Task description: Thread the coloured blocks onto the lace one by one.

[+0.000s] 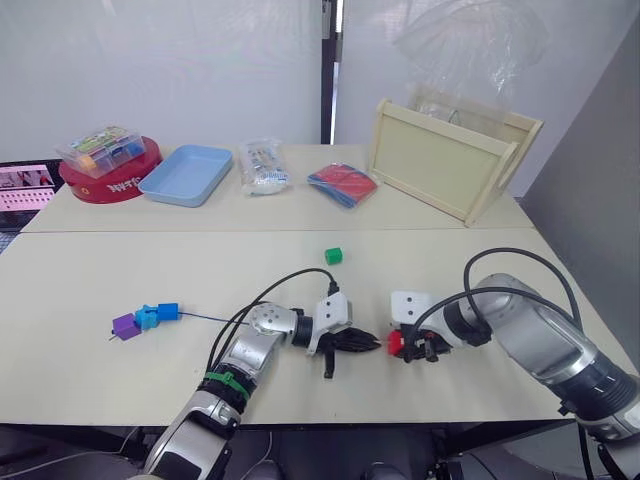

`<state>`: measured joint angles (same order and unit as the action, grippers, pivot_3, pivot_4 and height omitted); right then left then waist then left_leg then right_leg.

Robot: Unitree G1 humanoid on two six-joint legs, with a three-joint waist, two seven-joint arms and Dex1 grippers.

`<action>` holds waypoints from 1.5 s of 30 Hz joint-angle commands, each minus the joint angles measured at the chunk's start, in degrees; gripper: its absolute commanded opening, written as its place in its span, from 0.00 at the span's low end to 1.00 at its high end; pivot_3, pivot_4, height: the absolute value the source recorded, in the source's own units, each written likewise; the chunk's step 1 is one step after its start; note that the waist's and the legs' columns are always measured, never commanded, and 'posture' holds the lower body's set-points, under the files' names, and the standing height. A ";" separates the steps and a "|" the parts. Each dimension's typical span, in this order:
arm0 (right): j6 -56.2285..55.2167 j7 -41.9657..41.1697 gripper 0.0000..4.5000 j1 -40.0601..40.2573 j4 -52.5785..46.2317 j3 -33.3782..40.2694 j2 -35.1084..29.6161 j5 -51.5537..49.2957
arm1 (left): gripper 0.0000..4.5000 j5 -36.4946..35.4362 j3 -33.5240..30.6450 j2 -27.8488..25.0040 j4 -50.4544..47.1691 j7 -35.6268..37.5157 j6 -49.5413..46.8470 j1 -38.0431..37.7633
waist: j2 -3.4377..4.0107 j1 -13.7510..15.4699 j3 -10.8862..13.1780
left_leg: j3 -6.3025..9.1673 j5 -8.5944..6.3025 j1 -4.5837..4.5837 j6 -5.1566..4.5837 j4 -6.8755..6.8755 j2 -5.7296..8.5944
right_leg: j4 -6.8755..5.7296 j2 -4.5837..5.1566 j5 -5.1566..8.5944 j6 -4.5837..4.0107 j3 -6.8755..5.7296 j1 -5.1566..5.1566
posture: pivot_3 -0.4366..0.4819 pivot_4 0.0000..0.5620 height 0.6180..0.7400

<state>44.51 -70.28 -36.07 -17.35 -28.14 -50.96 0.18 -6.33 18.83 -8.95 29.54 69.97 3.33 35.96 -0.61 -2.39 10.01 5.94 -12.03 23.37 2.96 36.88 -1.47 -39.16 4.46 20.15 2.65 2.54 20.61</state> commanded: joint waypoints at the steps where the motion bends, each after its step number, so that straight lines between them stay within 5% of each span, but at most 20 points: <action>1: 1.18 -0.19 0.26 -0.63 -2.19 1.34 0.25 -1.16 | 0.00 1.42 0.94 2.19 0.26 -2.00 2.31 1.97 | 0.00 0.08 0.00 | 0.00 0.00 0.01 0.00 0.00 0.00 | 0.01 0.00 0.00 0.00 0.00 0.00 | 0.48 0.27 1.00; 7: 2.11 0.26 0.26 -0.66 -2.60 1.15 0.67 -1.69 | 0.00 1.78 1.05 3.31 2.33 -1.70 2.92 3.10 | 0.00 0.05 0.00 | 0.00 0.00 0.00 0.00 0.01 0.02 | 0.01 0.01 0.00 0.00 0.00 0.00 | 0.48 0.27 1.00; 13: 1.05 0.56 0.26 -0.48 -1.63 0.57 0.54 -0.94 | 0.45 0.49 -0.11 0.54 0.10 0.93 -1.14 4.00 | 0.00 -0.04 0.00 | 0.00 0.00 0.00 0.00 0.01 0.02 | 0.01 0.00 0.00 0.00 -0.01 0.00 | 0.48 0.27 1.00; 15: 0.54 0.49 0.26 -0.48 -1.39 0.31 0.73 -0.82 | 0.52 2.31 0.44 -2.13 -1.15 1.34 -0.94 4.16 | 0.00 -0.13 0.00 | 0.01 0.00 0.00 0.00 0.01 0.01 | 0.01 0.00 0.00 0.00 -0.01 0.00 | 0.48 0.27 1.00; 26: -0.51 0.78 0.26 -0.68 0.03 -0.44 2.08 -0.19 | 0.52 1.96 0.88 -7.20 -7.12 1.15 -2.35 1.53 | 0.00 -0.28 0.00 | 0.02 0.00 -0.05 0.00 -0.01 0.00 | 0.00 -0.01 0.00 0.00 0.00 -0.03 | 0.48 0.27 1.00; 34: -1.25 0.71 0.26 -0.98 0.93 -0.61 2.64 0.20 | 0.00 1.75 3.03 -6.88 -7.79 3.25 -4.58 1.76 | 0.00 -0.41 0.00 | 0.02 0.00 -0.10 -0.01 -0.01 -0.02 | -0.02 -0.04 0.00 0.00 0.01 -0.04 | 0.48 0.27 1.00; 45: 0.07 1.41 0.26 -1.11 0.68 -2.03 5.60 0.51 | 0.00 0.99 2.78 -6.40 -8.61 3.50 -5.10 1.58 | -0.01 -0.72 0.00 | 0.03 0.00 -0.14 -0.01 -0.02 -0.03 | -0.03 -0.05 0.00 0.00 0.01 -0.06 | 0.48 0.27 1.00</action>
<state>44.26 -69.75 -36.88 -16.18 -28.82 -47.05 1.00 -4.57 21.42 -15.91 23.24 73.13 -1.78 37.32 -0.62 -3.11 10.01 5.97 -12.04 23.22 2.95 36.86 -1.51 -39.20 4.40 20.15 2.65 2.55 20.54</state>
